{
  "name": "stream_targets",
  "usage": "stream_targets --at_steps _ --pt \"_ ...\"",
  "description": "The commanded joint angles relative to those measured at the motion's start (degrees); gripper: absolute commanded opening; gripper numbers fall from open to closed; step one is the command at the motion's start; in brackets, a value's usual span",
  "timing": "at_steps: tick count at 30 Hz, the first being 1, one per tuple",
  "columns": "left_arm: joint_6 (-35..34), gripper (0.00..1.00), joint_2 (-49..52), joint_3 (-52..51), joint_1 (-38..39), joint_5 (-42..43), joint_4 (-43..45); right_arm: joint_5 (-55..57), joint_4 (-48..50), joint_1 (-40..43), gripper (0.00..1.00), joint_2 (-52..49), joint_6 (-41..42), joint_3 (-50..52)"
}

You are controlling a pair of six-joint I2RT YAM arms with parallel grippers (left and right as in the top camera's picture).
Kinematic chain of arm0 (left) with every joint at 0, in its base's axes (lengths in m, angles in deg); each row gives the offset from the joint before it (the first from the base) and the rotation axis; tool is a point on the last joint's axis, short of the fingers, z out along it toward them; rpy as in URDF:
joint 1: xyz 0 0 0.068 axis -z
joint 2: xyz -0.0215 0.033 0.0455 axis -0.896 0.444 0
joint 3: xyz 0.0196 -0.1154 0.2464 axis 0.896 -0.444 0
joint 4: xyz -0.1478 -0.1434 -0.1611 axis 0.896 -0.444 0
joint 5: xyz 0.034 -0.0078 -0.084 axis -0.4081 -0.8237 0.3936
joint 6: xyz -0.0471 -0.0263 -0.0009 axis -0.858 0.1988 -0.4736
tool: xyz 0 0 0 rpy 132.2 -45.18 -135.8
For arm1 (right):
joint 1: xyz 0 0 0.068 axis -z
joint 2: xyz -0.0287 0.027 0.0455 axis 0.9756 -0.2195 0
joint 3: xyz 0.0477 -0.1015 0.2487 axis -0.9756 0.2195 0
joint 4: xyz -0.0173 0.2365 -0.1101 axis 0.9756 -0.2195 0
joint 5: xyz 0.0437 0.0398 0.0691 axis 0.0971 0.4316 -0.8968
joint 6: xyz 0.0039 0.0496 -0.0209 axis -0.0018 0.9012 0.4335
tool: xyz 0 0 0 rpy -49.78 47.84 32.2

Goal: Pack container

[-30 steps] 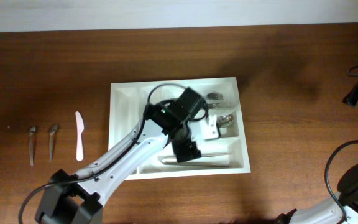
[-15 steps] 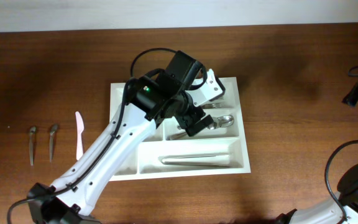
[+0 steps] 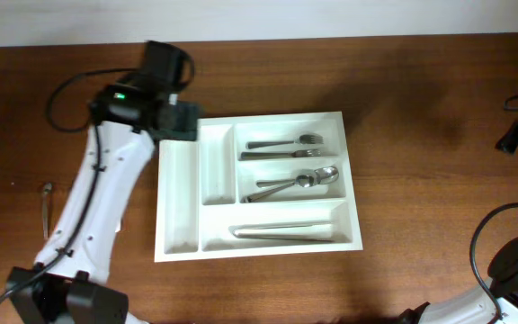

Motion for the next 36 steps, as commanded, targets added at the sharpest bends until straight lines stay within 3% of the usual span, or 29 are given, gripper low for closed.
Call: stream_targets --at_steps 1,12,17,36 --pt "-0.48 0.99 0.24 -2.21 -5.46 2.32 -0.02 -0.7 0.02 -0.04 0.99 1.25 0.26 0.31" --pt "-0.66 0.99 4.68 -10.34 -16.85 7.06 0.5 -0.7 0.02 -0.04 0.99 1.25 0.26 0.31" --pt "7.43 0.99 6.27 -13.11 -20.13 15.32 3.19 -0.7 0.02 -0.04 0.99 1.27 0.26 0.31" --pt "8.24 0.99 12.7 -17.79 -25.64 15.21 7.78 -0.7 0.02 -0.04 0.99 1.25 0.26 0.31"
